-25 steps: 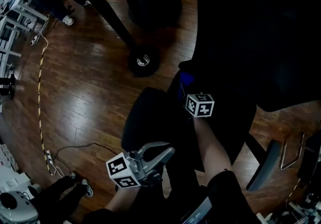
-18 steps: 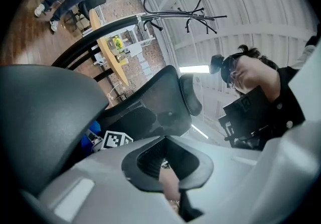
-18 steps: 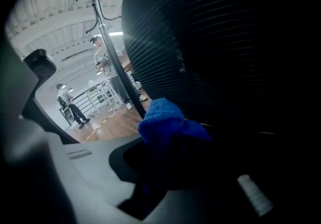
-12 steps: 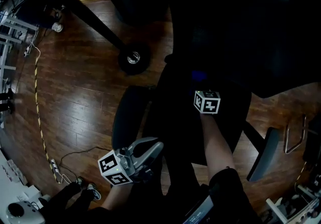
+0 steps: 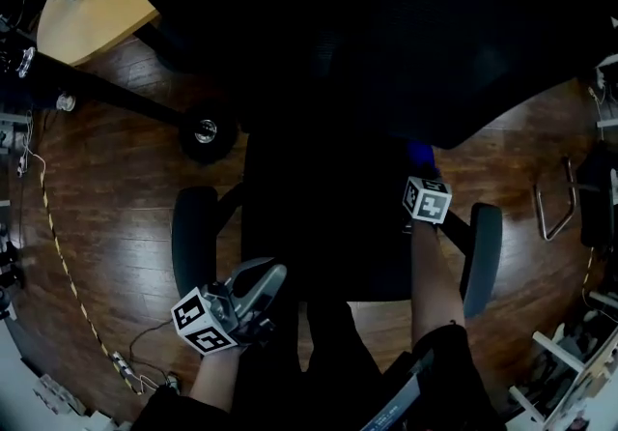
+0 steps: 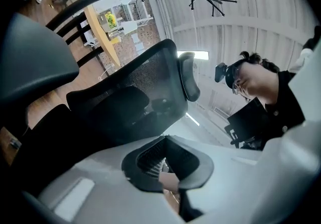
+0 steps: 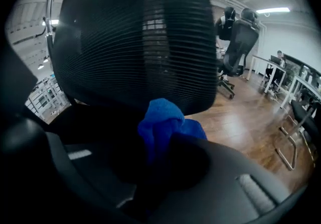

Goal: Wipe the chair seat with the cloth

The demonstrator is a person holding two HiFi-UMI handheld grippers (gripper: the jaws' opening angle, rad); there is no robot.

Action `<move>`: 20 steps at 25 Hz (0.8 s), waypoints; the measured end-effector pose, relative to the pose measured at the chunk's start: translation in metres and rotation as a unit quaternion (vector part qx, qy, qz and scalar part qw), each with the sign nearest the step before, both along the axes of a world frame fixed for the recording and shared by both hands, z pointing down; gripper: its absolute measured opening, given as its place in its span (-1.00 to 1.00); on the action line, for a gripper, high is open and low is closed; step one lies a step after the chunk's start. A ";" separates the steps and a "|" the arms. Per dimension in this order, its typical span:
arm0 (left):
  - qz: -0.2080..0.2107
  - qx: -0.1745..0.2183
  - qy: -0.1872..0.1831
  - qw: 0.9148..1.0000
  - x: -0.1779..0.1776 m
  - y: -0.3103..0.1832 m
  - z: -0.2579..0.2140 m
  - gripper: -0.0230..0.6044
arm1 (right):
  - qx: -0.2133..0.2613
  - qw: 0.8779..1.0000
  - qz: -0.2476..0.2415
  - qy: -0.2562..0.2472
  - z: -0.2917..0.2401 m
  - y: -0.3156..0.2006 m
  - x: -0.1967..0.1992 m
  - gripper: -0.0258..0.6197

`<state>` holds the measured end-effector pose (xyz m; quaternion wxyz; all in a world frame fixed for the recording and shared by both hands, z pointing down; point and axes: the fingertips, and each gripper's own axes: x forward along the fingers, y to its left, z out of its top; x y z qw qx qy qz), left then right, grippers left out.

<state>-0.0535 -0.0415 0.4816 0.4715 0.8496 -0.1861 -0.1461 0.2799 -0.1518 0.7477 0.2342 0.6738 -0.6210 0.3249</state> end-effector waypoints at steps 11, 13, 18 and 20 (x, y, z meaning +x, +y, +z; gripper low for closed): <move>0.007 0.000 -0.001 1.000 0.004 0.003 0.000 -0.93 | 0.037 0.999 0.001 -0.039 -0.009 0.005 0.013 -0.73; 0.002 0.000 0.001 1.000 -0.001 0.002 -0.002 -0.93 | 0.062 0.995 0.014 -0.072 -0.020 0.003 -0.003 -0.73; -0.022 0.008 0.008 1.000 -0.018 -0.003 -0.011 -0.93 | 0.107 0.977 -0.035 -0.179 -0.039 -0.018 -0.118 -0.73; -0.031 0.011 0.009 0.999 -0.024 -0.001 -0.014 -0.93 | 0.102 0.967 -0.075 -0.220 -0.041 -0.026 -0.179 -0.73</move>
